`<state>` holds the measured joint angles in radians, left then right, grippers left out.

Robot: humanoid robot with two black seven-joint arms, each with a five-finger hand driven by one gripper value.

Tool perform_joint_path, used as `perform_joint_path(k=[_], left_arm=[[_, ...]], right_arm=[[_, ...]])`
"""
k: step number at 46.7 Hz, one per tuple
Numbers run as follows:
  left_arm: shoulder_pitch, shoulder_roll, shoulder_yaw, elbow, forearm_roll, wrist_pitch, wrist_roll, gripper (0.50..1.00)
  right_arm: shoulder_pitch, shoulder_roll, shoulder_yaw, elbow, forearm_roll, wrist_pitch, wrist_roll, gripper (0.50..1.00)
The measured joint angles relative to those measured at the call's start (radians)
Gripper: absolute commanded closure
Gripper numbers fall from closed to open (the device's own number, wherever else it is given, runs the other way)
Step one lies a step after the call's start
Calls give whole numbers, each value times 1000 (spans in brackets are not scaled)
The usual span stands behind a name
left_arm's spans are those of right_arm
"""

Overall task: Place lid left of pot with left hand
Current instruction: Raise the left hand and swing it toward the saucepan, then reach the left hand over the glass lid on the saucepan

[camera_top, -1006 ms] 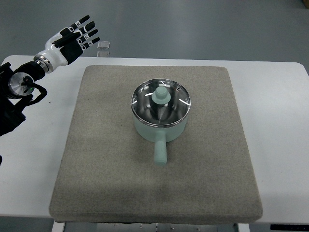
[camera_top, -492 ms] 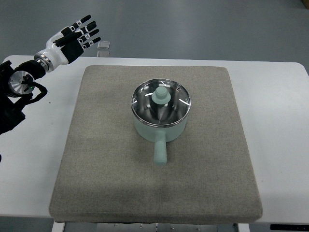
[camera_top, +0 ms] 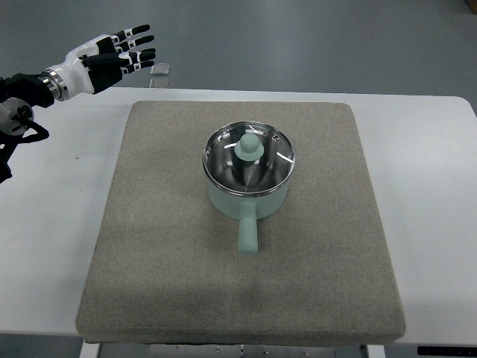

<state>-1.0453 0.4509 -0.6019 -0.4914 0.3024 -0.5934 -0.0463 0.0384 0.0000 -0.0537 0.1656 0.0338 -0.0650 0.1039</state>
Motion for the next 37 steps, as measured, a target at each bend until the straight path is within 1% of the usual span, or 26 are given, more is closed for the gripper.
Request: perform_joint_path(k=[4,13,22,37], left_arm=[[-18,39,0,-38,70,-2,0,501],[-35,99,2,-166,225,-2,0,501],[-60,101,4,-259,416,-2,0,501],[-95,124,5,-492,792,-3,0,501]], right_arm=[[0,0,0,0,0,0,0,579],[0,0,0,0,0,0,0,579],[0,0,0,0,0,0,0,579],[0,0,0,0,0,0,0,579]])
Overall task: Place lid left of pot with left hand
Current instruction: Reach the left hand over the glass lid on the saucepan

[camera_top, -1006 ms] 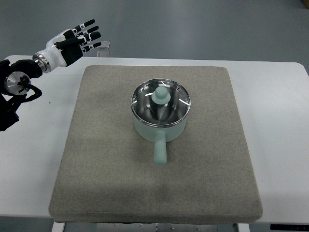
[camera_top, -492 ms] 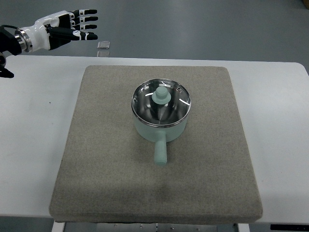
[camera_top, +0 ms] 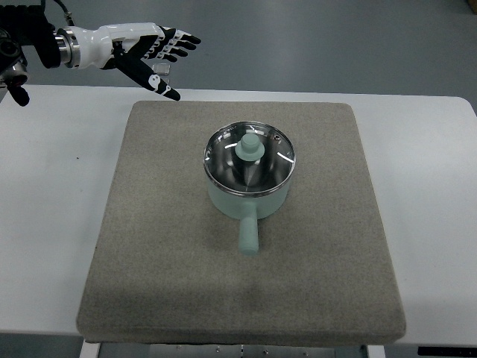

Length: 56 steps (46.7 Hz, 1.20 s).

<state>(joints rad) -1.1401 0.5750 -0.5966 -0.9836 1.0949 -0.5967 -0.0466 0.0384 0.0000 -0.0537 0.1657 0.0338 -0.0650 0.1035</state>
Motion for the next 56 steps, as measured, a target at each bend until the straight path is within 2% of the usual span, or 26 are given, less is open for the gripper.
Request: perform_joint_path(k=[7,14,21,28,39,56], left_arm=[[-23,27,31,-118,118,-11,-1,501],[-126,71,171,-223,140,-14,-16,501],[-240,64,297,-256,142,-14,-55,501],[-300,40,351,-297,155,-14,-59,501],[-312,-62,357,-293,331,-14,-58,501],[-300,-142,365,-249,507,-14,-58,510]], right_arm=[[0,0,0,0,0,0,0,579],[0,0,0,0,0,0,0,577],[0,0,0,0,0,0,0,579],[0,0,0,0,0,0,0,577],[0,0,0,0,0,0,0,579],[0,0,0,0,0,0,0,579]])
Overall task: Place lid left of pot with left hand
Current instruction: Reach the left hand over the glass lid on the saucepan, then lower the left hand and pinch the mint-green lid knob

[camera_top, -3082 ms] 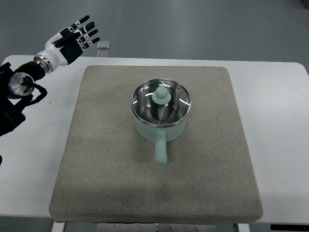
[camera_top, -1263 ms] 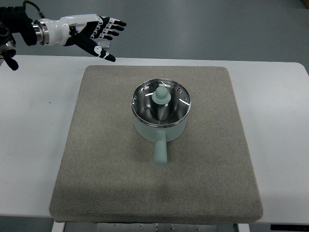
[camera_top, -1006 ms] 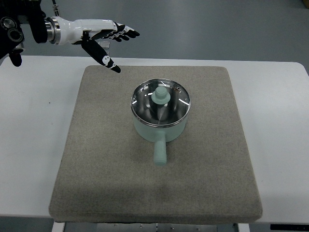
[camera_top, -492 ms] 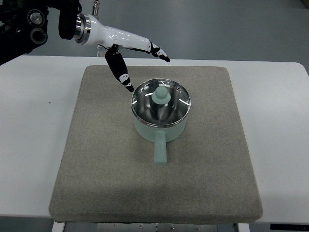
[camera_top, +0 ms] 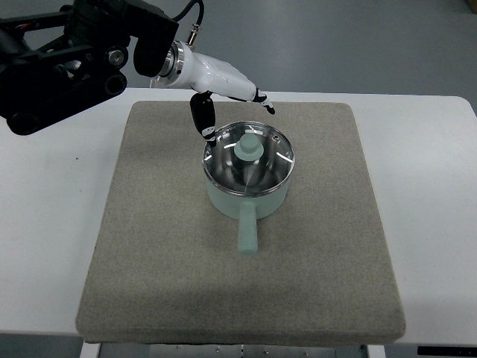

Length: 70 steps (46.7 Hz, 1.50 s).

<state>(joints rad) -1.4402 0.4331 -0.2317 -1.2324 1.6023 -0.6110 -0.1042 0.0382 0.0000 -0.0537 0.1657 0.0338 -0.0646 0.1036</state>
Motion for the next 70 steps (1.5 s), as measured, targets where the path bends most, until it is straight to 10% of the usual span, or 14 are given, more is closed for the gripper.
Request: perform_joint_path(k=[58,70], left_arm=[[23,-51,0,-5,33,0,0,673],[29,-47,0,-6,33,0,0,797]], right_arm=[[0,0,0,0,0,0,0,577],[0,0,0,0,0,0,0,579]])
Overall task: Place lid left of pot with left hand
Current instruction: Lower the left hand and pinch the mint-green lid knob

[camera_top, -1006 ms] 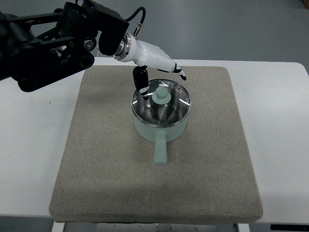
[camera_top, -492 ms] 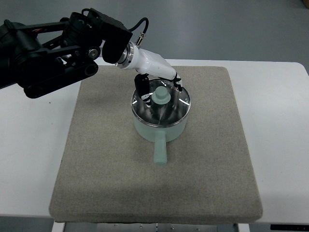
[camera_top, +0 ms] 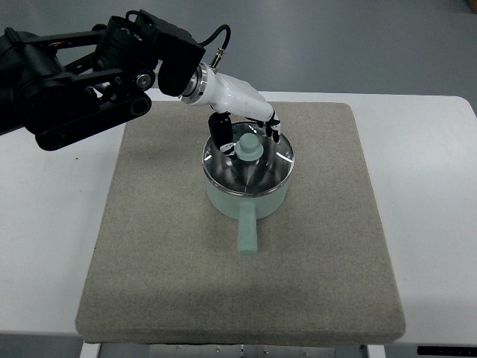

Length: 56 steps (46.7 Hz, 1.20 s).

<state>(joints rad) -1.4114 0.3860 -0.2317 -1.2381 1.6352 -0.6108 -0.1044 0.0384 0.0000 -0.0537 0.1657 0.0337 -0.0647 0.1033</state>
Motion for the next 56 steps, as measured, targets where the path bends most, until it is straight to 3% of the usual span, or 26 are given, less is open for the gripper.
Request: perform_joint_path(k=[4,17,21,31,34,41,44,56], left_arm=[[0,3,0,0,0,0,0,827],[-1,4,1,0,3,0,0,832],[-1,4,2,-1,15,0,0,874],[1,4,1,0,33,0,0,913],[1,5,0,0,34,0,0,947],[2,4,0,-1,34,0,0,954],[2,4,0,-1,34,0,0,1000],[-5,4,0,-2,39,-1,0,1000]], right_arm=[[0,0,0,0,0,0,0,576],[0,0,0,0,0,0,1,579],[0,0,0,0,0,0,1,579],[0,0,0,0,0,0,0,579],[0,0,0,0,0,0,0,579],[0,0,0,0,0,0,0,579],[0,0,0,0,0,0,0,579],[0,0,0,0,0,0,1,579]])
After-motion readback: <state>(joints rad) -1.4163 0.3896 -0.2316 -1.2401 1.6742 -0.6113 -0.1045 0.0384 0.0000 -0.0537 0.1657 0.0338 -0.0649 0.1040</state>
